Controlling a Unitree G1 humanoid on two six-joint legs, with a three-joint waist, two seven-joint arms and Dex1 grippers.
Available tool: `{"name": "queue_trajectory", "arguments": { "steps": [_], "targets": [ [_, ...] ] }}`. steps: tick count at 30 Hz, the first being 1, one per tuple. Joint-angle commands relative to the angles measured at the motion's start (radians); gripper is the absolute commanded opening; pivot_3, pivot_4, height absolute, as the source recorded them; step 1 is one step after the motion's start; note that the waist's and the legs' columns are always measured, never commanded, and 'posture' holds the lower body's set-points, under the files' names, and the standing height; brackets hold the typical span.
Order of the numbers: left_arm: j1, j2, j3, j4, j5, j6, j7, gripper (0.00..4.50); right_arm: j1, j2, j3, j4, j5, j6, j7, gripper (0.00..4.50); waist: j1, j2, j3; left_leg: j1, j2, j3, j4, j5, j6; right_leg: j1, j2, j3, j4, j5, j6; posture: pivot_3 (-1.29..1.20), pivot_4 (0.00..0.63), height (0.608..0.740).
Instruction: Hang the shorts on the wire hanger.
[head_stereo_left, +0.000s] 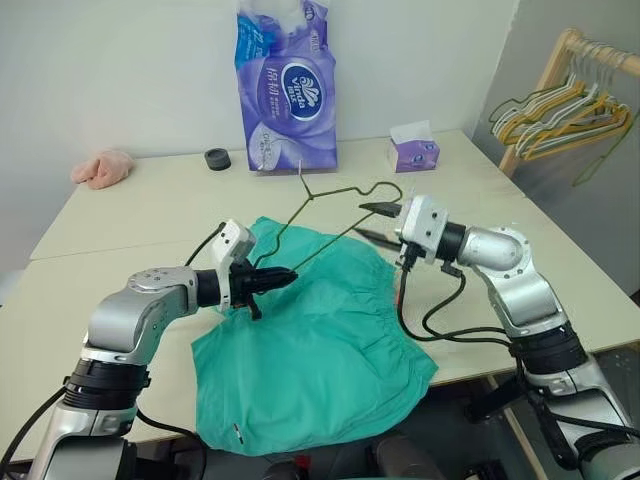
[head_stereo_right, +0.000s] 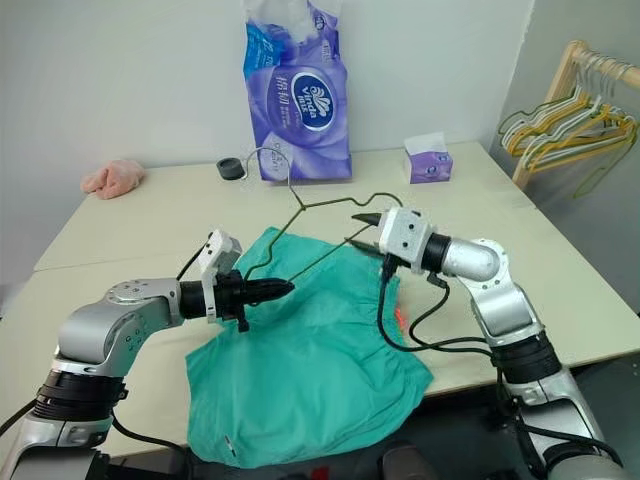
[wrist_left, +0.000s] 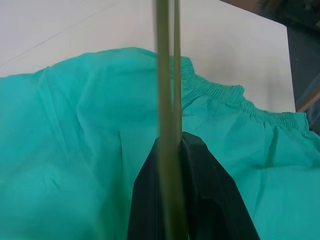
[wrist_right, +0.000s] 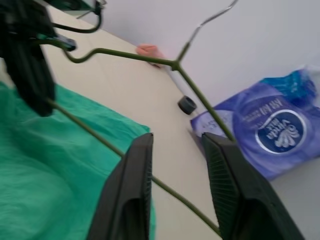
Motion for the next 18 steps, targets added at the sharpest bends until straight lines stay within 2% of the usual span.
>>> {"name": "queue_trajectory", "arguments": {
  "steps": [1, 5, 6, 10, 18],
  "targets": [
    [0.005, 0.048, 0.026, -0.055, 0.033, -0.049, 0.0, 0.0, -0.012, -0.057, -0.064, -0.089, 0.086, 0.113, 0.053, 3.04, 0.001, 0.0, 0.0, 0.0, 0.0, 0.0, 0.0, 0.0, 0.0, 0.0, 0.0, 0.0, 0.0, 0.0, 0.0, -0.25, 0.038, 0.74],
    [0.036, 0.145, -0.041, -0.091, 0.141, -0.164, -0.056, 0.0, -0.048, -0.13, -0.062, -0.102, 0.125, 0.289, 0.108, 4.3, 0.0, 0.0, 0.0, 0.0, 0.0, 0.0, 0.0, 0.0, 0.0, 0.0, 0.0, 0.0, 0.0, 0.0, 0.0, -0.25, 0.036, 0.74],
    [0.037, 0.162, -0.056, -0.094, 0.164, -0.19, -0.067, 0.0, -0.059, -0.149, -0.049, -0.104, 0.127, 0.32, 0.131, 4.46, 0.0, 0.0, 0.0, 0.0, 0.0, 0.0, -0.001, 0.0, 0.0, 0.0, 0.0, 0.0, 0.0, 0.0, 0.0, -0.25, 0.036, 0.74],
    [0.028, 0.196, -0.094, -0.106, 0.216, -0.252, -0.098, 0.0, -0.103, -0.175, 0.003, -0.094, 0.116, 0.414, 0.181, 4.46, 0.001, 0.001, 0.001, 0.0, 0.0, 0.0, 0.0, 0.0, 0.0, 0.0, 0.0, 0.0, -0.001, 0.0, 0.0, -0.26, 0.033, 0.74],
    [0.031, 0.204, -0.117, -0.143, 0.264, -0.299, -0.129, 0.0, -0.2, -0.142, 0.151, 0.045, 0.01, 0.394, 0.245, 4.46, -0.001, 0.001, 0.001, 0.0, 0.0, 0.001, -0.001, 0.0, 0.0, 0.0, 0.0, 0.0, -0.001, 0.0, 0.0, -0.25, 0.028, 0.74]
  ]
}}
